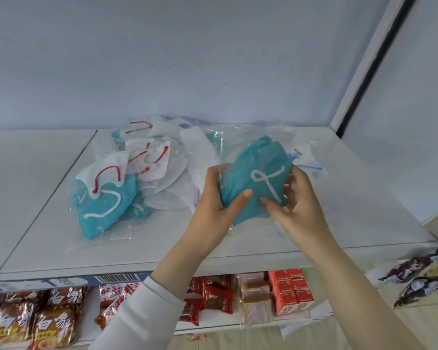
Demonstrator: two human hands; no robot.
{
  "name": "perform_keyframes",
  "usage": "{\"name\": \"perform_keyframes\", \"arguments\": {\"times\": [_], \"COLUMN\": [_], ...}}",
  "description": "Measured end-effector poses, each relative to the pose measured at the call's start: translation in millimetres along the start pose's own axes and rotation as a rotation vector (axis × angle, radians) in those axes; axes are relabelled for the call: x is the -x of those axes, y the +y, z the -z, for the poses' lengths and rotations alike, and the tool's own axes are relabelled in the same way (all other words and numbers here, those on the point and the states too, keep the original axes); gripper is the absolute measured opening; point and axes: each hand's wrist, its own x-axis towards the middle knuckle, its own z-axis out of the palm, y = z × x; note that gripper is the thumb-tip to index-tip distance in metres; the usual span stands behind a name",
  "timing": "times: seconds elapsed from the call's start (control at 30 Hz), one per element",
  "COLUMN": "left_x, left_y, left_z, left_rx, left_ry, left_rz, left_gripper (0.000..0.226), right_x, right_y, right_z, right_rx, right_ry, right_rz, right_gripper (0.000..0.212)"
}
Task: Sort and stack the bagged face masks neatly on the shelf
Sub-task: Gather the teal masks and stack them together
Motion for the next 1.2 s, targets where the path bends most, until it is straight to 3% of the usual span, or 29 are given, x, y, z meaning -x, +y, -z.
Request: {"name": "perform_keyframes", "arguments": {"times": [0.13,0.33,0.5,0.6,0.8,0.97,1.1,1.2], "left_x": [3,13,23,38,98,179,262,326], "left_y": [-14,-17,-4,16,32,0,-18,-30], "left_z": [0,-7,-9,0,31,67,105,123], "left_rx": [-0.197,-0.112,-0.146,-0.045,0.297,0.293,0.355,0.417], "left_ry": [0.035,0.064,0.117,0.176,0.400,0.647,0.707,0.803], "left_rz": [0.027,0.016,0.030,0.023,0.145,0.334,0.507,0.534], "left_gripper": [0.024,0.042,0.022,0.021,0.041,0.038,0.029,0.024], "right_x": [10,12,19,33,70,112,164,207], "right_y": [15,19,5,-20,-39,-1,22,30], "right_z": [3,-3,-6,-7,-34,-98,-149,-187], "right_rx": [-0.156,-0.123,-0.101,-0.131,-0.164,-0.203,-0.125,-0.022], "right_ry": [-0.009,-0.049,-0.022,-0.065,-0.373,-0.589,-0.759,-0.898], "right_rz": [-0.038,-0.019,-0.012,-0.004,-0.156,-0.341,-0.462,-0.498], "right_gripper": [0.056,0.036,0.030,0.029,0.040,0.031,0.014,0.012]}}
